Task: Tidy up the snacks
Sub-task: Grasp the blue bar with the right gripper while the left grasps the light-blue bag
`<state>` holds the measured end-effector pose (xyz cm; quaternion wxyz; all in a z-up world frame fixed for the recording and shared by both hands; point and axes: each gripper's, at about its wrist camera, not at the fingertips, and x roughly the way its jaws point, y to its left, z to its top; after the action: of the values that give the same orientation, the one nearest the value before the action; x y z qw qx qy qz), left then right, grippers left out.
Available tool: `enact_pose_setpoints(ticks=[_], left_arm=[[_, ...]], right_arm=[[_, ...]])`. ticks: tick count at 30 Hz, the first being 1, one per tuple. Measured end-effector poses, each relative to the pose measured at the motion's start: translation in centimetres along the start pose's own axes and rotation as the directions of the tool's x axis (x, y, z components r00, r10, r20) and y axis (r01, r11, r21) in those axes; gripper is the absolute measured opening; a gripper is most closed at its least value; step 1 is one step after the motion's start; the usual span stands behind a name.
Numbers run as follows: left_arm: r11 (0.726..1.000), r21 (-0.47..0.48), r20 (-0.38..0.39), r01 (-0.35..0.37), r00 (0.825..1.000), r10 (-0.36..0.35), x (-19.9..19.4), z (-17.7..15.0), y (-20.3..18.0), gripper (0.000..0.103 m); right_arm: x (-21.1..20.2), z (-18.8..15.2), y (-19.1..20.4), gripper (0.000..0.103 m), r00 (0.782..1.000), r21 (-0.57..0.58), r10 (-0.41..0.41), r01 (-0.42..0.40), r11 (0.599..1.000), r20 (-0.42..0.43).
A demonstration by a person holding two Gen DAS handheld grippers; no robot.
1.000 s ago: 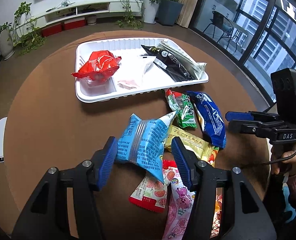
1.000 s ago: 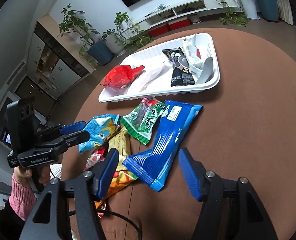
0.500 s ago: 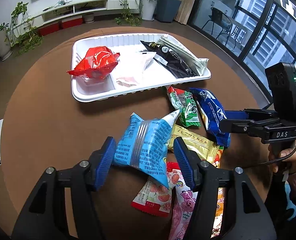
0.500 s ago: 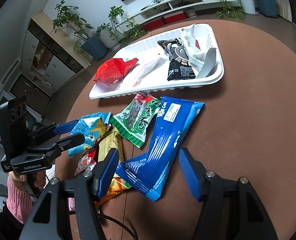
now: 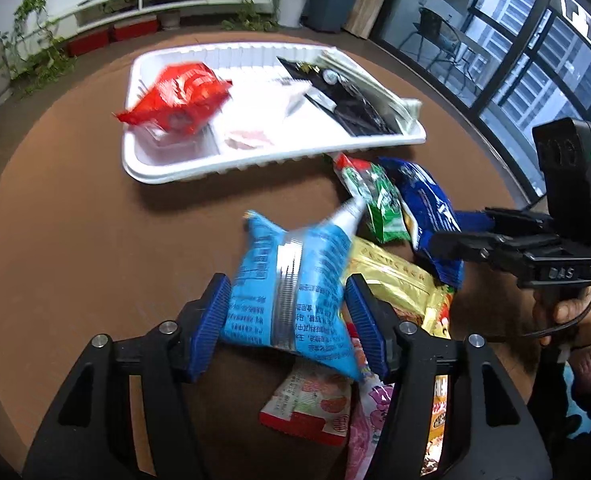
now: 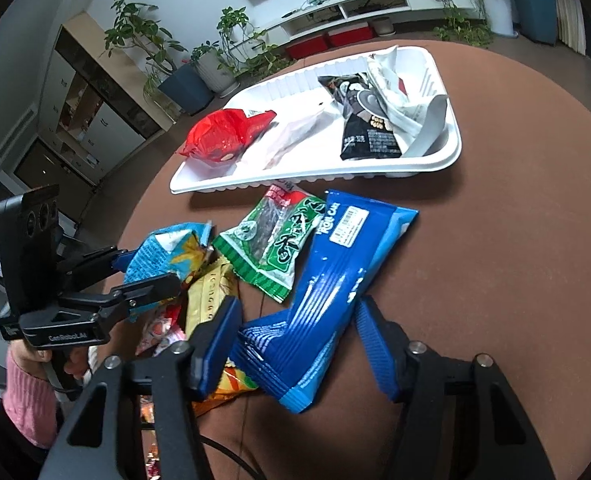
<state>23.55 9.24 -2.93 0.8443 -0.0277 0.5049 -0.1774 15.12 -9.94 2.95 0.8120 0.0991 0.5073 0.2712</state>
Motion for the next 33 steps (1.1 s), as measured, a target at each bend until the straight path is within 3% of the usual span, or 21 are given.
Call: enact_pose_setpoints(ticks=[4, 12, 21, 33], left_arm=[[1.0, 0.009, -0.007, 0.016, 1.0, -0.016, 0.8, -0.2, -0.1, 0.041], [0.999, -0.036, 0.005, 0.037, 0.999, -0.037, 0.7, -0.4, 0.4, 0.037], [0.996, -0.067, 0.049, 0.067, 0.997, -0.064, -1.0, -0.4, 0.5, 0.036], [0.991, -0.093, 0.105, 0.096, 0.991, -0.086, -3.7, 0.1, 0.5, 0.035]], right_arm=[[0.1, -0.2, -0.5, 0.031, 1.0, -0.004, -0.005, 0.005, 1.0, 0.001], [-0.5, -0.6, -2.5, 0.03, 0.995, 0.059, 0.095, -0.096, 0.994, 0.024], [-2.7, -1.6, -4.6, 0.03, 0.968, 0.178, 0.241, -0.25, 0.952, 0.074], [-4.3, -1.6, -4.6, 0.03, 0.945, 0.206, 0.305, -0.324, 0.923, 0.121]])
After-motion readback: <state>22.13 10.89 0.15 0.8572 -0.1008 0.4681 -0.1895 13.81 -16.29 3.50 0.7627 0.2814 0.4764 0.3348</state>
